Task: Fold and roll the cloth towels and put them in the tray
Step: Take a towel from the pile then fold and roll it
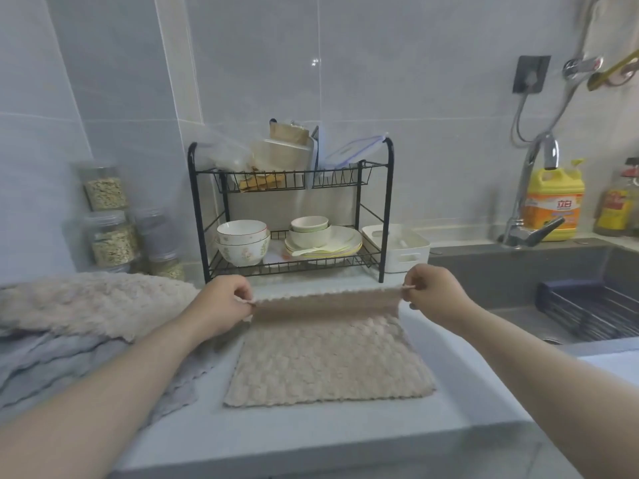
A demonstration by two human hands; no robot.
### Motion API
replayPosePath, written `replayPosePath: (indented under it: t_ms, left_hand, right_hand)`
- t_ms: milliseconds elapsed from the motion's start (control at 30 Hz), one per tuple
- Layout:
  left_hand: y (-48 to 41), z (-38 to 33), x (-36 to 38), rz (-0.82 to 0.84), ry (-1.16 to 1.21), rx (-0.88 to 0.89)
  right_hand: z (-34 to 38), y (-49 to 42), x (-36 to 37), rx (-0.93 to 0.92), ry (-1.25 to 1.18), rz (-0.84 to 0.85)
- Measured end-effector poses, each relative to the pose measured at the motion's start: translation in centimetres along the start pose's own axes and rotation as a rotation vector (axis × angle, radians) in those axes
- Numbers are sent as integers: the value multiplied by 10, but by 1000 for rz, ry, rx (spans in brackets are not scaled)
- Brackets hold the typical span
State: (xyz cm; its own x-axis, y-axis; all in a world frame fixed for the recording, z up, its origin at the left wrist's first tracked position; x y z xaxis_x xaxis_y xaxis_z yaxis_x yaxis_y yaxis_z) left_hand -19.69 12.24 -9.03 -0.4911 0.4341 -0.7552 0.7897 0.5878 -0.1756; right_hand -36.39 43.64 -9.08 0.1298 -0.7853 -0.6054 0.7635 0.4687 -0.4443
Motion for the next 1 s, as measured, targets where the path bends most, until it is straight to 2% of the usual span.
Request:
replayPosePath:
  t_ms: [100, 200, 333, 400, 600, 833, 1000]
  left_hand:
    - [27, 1, -1, 13, -10, 36]
    - [49, 7, 9, 78, -29, 37]
    - [77, 19, 33, 215, -221, 61]
    - [86, 25, 38, 231, -305, 81]
    - [101, 29, 40, 216, -315, 155]
    - [103, 34, 46, 284, -299, 151]
    - [107, 31, 44, 182, -275, 204]
  right_hand:
    - [3, 27, -4, 22, -34, 22]
    - [2, 55, 7, 42, -30, 125]
    - [4, 83, 23, -52, 270, 336]
    - [5, 92, 29, -88, 349, 385]
    - [18, 108, 40, -246, 433, 432]
    - [22, 109, 43, -245, 485, 513]
    - [19, 108, 46, -251, 463, 524]
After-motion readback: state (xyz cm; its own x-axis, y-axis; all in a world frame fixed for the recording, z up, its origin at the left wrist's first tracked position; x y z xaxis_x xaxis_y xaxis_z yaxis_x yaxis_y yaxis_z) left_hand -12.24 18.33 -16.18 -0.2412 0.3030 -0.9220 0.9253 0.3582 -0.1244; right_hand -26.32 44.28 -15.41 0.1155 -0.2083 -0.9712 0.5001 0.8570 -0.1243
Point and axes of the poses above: each hand's wrist, its own y-axis away from the middle knuckle, its own x-axis out of the palm, z = x × y, the point moved 10 cm from there along -y, towards the middle knuckle, and after that the axes turned 11 degrees about -x, right-handed, at the moved point
